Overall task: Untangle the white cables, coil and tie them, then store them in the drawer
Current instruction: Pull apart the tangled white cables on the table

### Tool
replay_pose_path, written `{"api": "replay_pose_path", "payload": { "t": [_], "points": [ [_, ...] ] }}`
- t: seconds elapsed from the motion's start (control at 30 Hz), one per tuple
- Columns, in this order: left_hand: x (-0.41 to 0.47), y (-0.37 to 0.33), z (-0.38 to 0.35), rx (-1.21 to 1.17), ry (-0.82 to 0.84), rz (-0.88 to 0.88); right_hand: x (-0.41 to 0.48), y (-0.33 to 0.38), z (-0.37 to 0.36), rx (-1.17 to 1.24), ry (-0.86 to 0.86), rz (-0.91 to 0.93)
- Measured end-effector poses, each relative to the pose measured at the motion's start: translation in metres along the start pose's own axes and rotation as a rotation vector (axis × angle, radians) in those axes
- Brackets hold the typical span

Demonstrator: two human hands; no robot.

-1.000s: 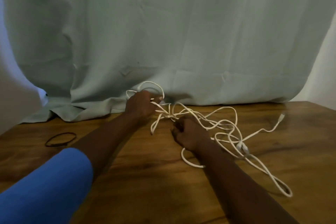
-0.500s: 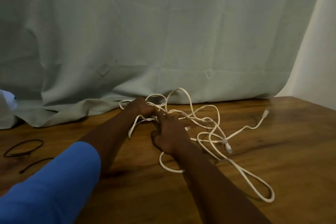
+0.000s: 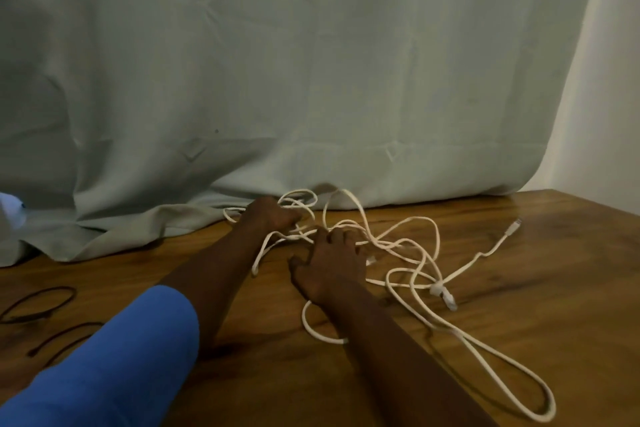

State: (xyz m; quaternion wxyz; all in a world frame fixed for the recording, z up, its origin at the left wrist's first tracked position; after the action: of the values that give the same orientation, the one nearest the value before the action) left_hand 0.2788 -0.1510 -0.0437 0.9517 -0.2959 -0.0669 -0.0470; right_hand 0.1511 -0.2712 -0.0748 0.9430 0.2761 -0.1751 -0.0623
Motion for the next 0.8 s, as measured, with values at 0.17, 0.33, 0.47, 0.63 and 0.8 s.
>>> {"api": "replay_pose_path", "payload": {
  "t": [0.17, 0.33, 0.47, 0.63, 0.8],
  "points": [
    [-0.009, -0.003, 0.059, -0.06, -0.219, 0.055, -0.001, -0.005, -0.002, 0.139, -0.019, -0.029],
    [-0.024, -0.01, 0.141, 0.056, -0.424, 0.017, -0.003, -0.007, 0.008, 0.173, -0.014, -0.076],
    [-0.049, -0.022, 0.196, 0.252, -0.571, -0.048, -0.012, -0.001, 0.016, 0.155, -0.044, -0.045],
    [-0.077, -0.029, 0.239, 0.347, -0.675, -0.074, -0.013, -0.001, 0.024, 0.327, -0.038, -0.06],
    [-0.095, -0.02, 0.261, 0.309, -0.725, -0.061, -0.016, 0.0, 0.016, 0.65, 0.051, -0.119]
  ]
}}
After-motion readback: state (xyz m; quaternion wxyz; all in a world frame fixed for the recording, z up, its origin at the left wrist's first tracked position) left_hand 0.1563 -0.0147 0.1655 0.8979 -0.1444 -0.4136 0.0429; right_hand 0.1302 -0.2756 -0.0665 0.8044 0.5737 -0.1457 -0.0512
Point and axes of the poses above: each hand's wrist, its own x-axis towards the middle knuckle, its own z-axis out of the back of the hand, y = z × x, the point moved 8 cm from there along x, towards the middle knuckle, and after that the axes turned 12 degrees about x, right-handed, at the moved point
